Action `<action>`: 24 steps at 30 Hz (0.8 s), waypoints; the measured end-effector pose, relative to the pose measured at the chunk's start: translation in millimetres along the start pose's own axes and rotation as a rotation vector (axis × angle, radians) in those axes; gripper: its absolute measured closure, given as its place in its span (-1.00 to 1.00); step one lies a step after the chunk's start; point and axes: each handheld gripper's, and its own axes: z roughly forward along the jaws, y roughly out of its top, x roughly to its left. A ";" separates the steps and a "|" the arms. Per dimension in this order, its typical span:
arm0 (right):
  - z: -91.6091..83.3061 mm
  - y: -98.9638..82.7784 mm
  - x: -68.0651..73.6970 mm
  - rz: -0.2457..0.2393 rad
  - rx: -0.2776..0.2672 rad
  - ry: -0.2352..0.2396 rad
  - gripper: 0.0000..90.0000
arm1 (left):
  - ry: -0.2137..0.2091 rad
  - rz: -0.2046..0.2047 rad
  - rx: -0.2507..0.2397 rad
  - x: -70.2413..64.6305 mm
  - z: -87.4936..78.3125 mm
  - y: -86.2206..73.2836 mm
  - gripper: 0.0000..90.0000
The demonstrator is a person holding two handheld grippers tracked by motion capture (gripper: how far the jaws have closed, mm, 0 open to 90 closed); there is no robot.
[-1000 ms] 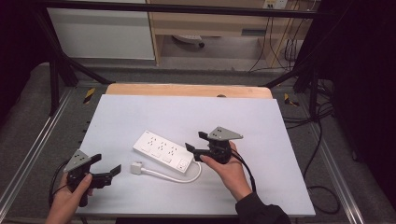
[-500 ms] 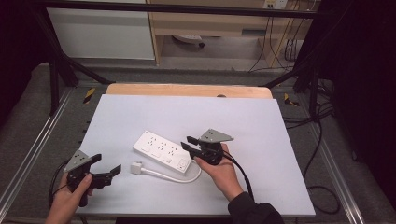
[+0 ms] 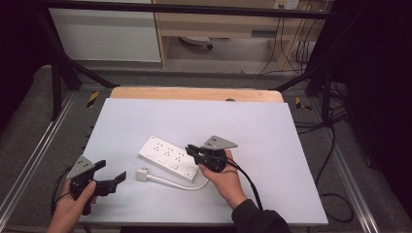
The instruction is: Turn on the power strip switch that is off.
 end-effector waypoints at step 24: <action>13.6 -2.8 11.6 -0.017 0.023 0.032 0.91 | -0.001 0.002 0.000 -0.2 0.1 0.1 -0.87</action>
